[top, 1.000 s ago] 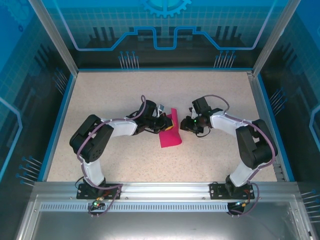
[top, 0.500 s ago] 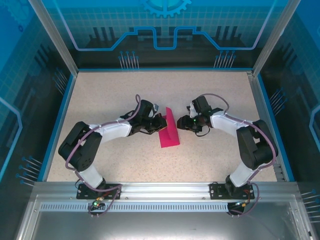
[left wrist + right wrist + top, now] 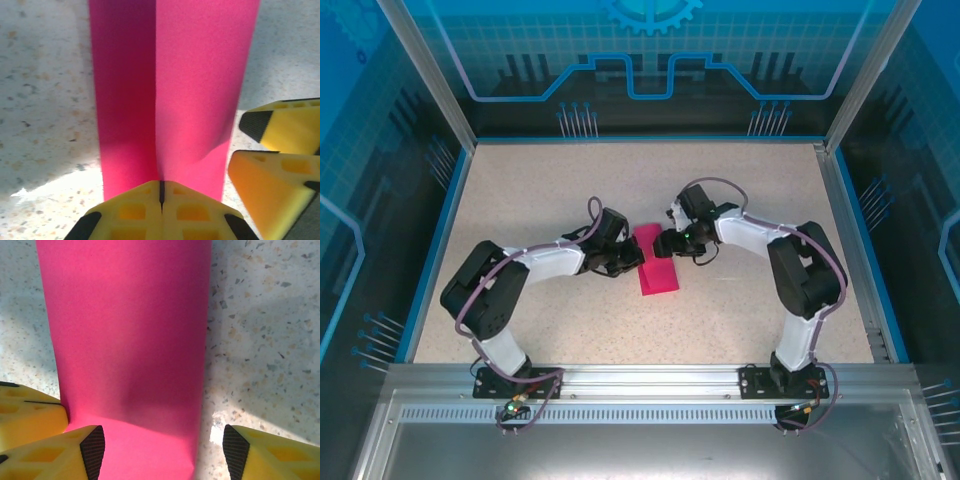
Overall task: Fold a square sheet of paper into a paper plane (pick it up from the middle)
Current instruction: Fold the square sheet of paper in half at the center of the table.
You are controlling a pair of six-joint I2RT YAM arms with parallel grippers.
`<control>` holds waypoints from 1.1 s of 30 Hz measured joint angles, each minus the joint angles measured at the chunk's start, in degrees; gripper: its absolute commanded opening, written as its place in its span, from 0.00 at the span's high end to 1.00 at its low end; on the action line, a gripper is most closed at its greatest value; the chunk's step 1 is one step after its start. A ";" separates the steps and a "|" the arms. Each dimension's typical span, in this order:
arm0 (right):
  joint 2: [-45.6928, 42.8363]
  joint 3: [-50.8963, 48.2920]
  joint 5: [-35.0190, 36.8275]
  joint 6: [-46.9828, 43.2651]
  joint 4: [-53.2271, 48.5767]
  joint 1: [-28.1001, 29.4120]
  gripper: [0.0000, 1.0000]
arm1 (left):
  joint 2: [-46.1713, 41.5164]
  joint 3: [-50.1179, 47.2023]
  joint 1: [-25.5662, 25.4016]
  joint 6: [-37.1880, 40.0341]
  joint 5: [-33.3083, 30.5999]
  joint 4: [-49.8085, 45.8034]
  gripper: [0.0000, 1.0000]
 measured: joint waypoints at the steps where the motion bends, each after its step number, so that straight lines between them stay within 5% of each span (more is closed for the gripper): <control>1: 0.52 0.42 0.37 -0.24 -0.37 0.07 0.34 | 0.33 0.00 0.00 0.00 -0.33 -0.42 0.93; 14: 5.16 4.11 0.76 -1.68 -3.82 0.52 0.41 | 2.40 1.09 0.50 0.33 -1.90 -3.56 0.88; 26: 6.23 5.05 2.64 1.81 -4.35 0.68 0.45 | 2.69 3.34 1.64 3.02 -4.07 -5.90 0.70; 33: 6.56 5.51 3.50 2.40 -4.85 1.03 0.44 | -0.94 3.15 3.04 3.23 -5.40 -7.41 0.68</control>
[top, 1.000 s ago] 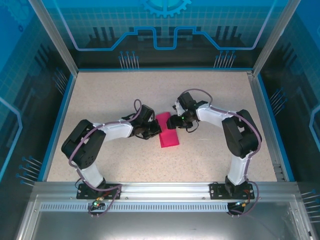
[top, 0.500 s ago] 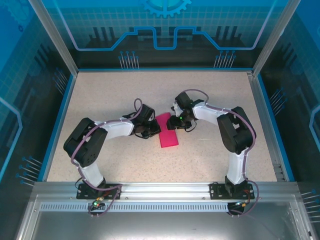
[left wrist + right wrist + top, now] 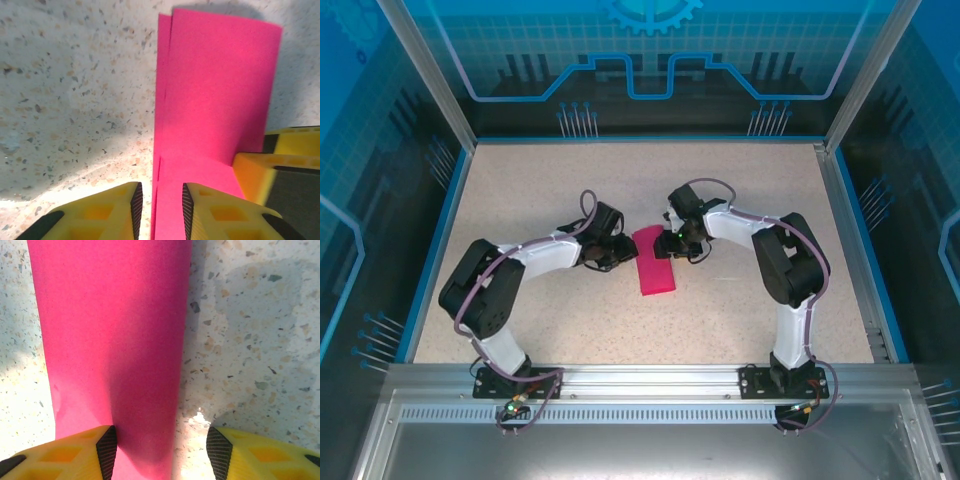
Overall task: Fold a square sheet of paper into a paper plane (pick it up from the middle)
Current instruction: Fold the square sheet of paper in half at the center of the table.
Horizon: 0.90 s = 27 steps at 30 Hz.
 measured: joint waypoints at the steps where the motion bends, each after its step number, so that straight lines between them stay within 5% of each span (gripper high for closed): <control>1: 0.07 0.00 0.07 -0.17 0.00 0.02 0.44 | -0.55 -0.07 0.15 0.00 -0.20 0.04 0.68; 27: 1.44 2.03 1.18 -3.63 -2.43 0.59 0.41 | -1.05 -0.37 1.09 -0.26 2.89 3.02 0.71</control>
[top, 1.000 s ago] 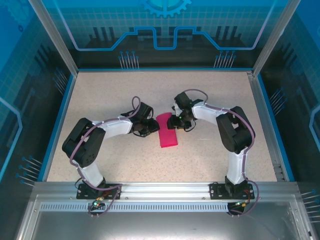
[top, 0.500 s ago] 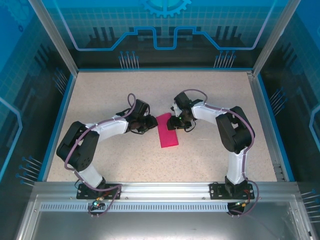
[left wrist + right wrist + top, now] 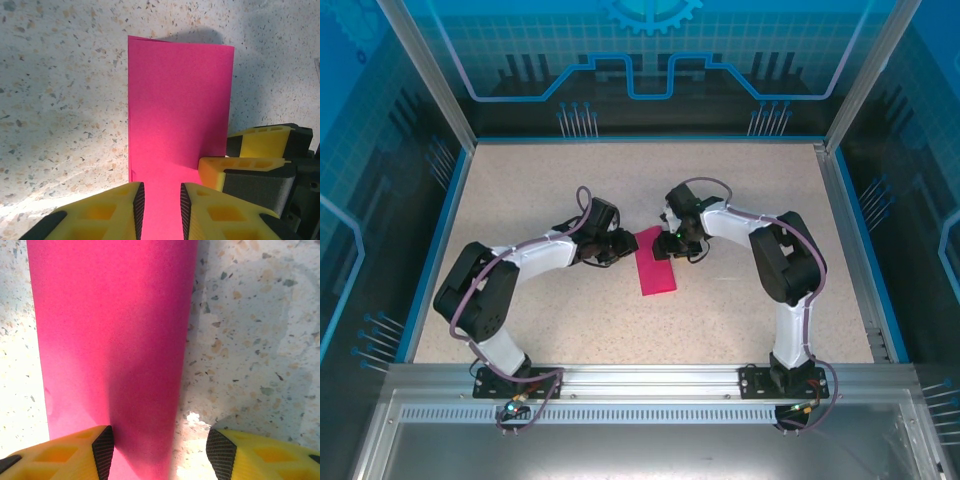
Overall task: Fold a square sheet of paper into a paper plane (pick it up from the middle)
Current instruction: Fold the square sheet of paper in half at the center of the table, then hold the square sheet of paper at the center of the table.
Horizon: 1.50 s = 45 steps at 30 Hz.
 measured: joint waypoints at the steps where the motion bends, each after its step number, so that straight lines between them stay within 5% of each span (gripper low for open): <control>1: 0.00 0.00 0.17 -0.02 0.00 0.04 0.41 | 0.22 0.00 0.02 0.00 0.35 0.26 0.72; 45: 1.49 2.10 2.12 1.27 -2.27 0.79 0.40 | 8.02 2.16 -0.35 -0.15 7.39 2.69 0.82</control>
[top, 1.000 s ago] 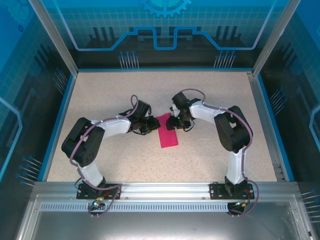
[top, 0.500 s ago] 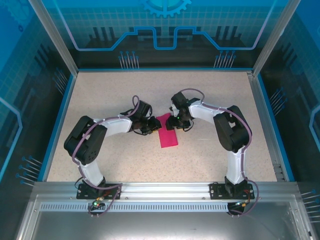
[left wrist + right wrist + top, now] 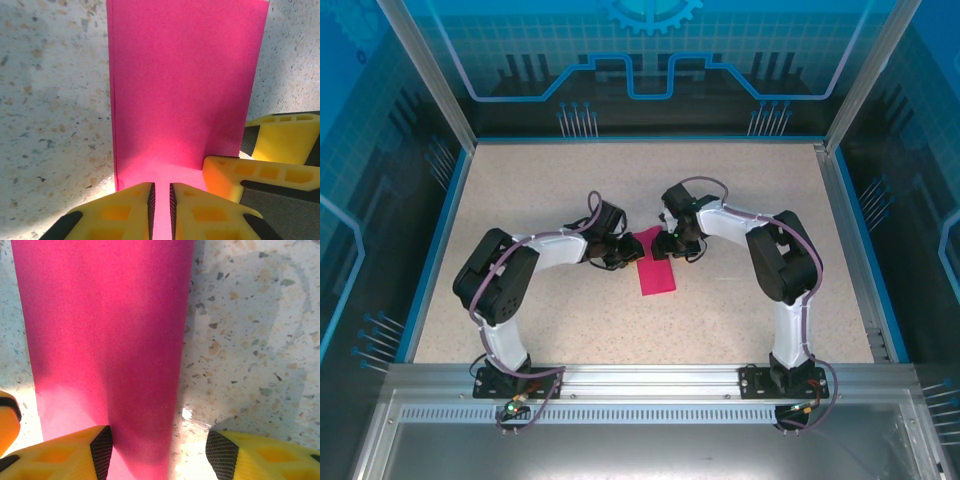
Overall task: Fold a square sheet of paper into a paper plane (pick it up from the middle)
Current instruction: Hold the square sheet of paper at the center of the table.
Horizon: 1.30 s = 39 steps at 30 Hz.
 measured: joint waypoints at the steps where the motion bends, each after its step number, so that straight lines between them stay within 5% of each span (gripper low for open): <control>1: 0.00 0.00 0.00 0.00 0.00 0.00 0.40 | 0.13 0.02 -0.02 0.00 0.04 0.00 0.82; 33: -0.48 -0.09 -0.35 0.02 0.02 0.00 0.40 | 4.11 2.60 -0.42 -0.42 1.03 -3.50 0.89; 39: -3.17 -2.93 -2.40 1.16 3.13 -0.39 0.32 | 4.11 2.58 -0.42 -1.14 0.87 -3.50 0.90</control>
